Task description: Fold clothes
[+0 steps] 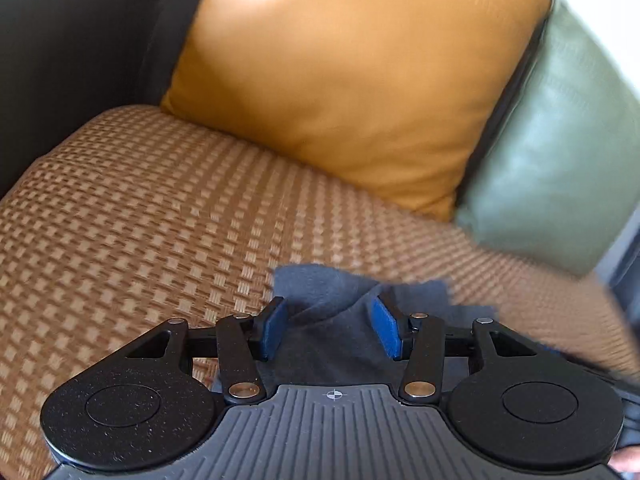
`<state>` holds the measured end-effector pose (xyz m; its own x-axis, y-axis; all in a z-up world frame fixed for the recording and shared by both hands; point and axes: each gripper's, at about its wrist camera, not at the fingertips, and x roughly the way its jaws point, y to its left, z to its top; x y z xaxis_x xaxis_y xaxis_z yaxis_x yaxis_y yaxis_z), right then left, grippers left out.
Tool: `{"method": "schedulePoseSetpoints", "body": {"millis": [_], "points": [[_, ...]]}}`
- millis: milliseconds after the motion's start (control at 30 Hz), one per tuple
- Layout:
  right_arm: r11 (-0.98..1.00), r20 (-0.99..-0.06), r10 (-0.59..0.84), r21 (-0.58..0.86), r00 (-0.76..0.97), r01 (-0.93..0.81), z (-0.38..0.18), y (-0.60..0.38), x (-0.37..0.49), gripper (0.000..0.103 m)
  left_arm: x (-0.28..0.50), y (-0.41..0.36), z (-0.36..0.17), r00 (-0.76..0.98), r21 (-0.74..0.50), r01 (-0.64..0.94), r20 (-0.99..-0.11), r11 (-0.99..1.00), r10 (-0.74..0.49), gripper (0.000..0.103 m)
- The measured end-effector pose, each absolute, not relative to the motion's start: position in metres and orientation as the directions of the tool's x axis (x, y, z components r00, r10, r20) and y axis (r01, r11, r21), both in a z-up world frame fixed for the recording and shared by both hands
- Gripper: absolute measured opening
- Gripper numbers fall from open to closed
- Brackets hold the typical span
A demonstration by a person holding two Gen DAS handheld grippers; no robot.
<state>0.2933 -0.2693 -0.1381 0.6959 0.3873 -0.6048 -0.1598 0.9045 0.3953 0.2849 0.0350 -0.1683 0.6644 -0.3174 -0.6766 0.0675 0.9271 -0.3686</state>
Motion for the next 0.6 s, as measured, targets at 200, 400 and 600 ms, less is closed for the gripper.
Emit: {"method": "schedulePoseSetpoints", "body": {"millis": [200, 400, 600], "points": [[0.752, -0.531, 0.531, 0.655, 0.660, -0.078, -0.132, -0.316, 0.227, 0.074, 0.208, 0.068, -0.161, 0.670, -0.342, 0.021, -0.693, 0.939, -0.267, 0.079], [0.669, -0.542, 0.580, 0.743, 0.608, 0.023, -0.156, -0.315, 0.197, 0.075, 0.196, 0.075, -0.188, 0.600, -0.387, -0.056, -0.750, 0.920, -0.279, 0.081], [0.599, -0.514, 0.646, 0.799, 0.565, 0.042, -0.168, -0.304, 0.196, 0.079, 0.219, 0.064, -0.208, 0.564, -0.449, -0.053, -0.751, 0.892, -0.345, 0.090]]}}
